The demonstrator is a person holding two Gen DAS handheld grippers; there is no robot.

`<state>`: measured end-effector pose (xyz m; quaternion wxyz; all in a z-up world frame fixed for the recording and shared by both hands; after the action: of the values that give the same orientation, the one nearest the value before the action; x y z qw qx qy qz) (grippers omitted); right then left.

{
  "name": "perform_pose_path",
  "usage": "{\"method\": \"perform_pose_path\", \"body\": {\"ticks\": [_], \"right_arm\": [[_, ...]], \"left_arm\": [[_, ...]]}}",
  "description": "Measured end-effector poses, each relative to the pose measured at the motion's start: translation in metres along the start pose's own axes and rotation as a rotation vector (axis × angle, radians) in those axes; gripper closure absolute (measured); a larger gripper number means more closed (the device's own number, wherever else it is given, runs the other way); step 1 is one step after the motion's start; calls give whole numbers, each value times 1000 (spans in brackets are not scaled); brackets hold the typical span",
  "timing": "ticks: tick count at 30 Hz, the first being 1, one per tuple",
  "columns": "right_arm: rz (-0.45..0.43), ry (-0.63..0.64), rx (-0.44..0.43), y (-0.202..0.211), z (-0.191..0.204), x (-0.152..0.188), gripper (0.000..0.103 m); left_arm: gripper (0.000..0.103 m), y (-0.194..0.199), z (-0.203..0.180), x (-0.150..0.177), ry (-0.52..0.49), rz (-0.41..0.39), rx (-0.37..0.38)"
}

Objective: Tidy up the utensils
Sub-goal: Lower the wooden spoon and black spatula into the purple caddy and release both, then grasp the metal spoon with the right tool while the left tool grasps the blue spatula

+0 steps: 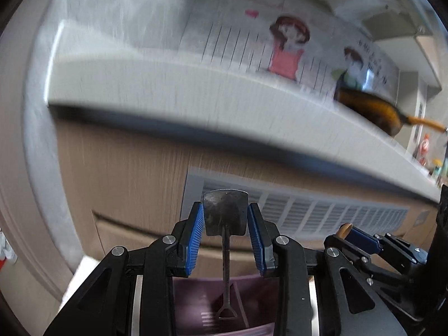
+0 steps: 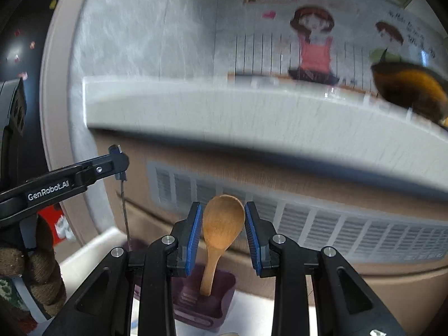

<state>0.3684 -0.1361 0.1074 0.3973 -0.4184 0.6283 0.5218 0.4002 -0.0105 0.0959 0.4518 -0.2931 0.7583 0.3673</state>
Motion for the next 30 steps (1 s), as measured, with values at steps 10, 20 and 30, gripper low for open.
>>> {"method": "perform_pose_path", "body": {"ticks": [10,20,30], "right_arm": [[242,-4,-132,-37,12,72,73],[149,56,-79,49,7,80,73],[492,188,-133,50,49,193,73]], "left_arm": [[41,-15,19,58,40,157,-33],[41,76,-3,92,-28,170,-82],[41,120,10,188,76,364,-90]]}}
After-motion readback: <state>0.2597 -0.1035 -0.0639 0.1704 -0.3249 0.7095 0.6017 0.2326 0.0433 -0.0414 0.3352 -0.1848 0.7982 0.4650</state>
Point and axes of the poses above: each gripper's, at about its wrist camera, not at the fingertips, and y roughly against the way its jaws point, z to its left, x to its underside, the point moved 6 cm from there along -y, roughly the way its jaws point, and after that the axes turned 13 degrees about x, right-handed, at the moved point
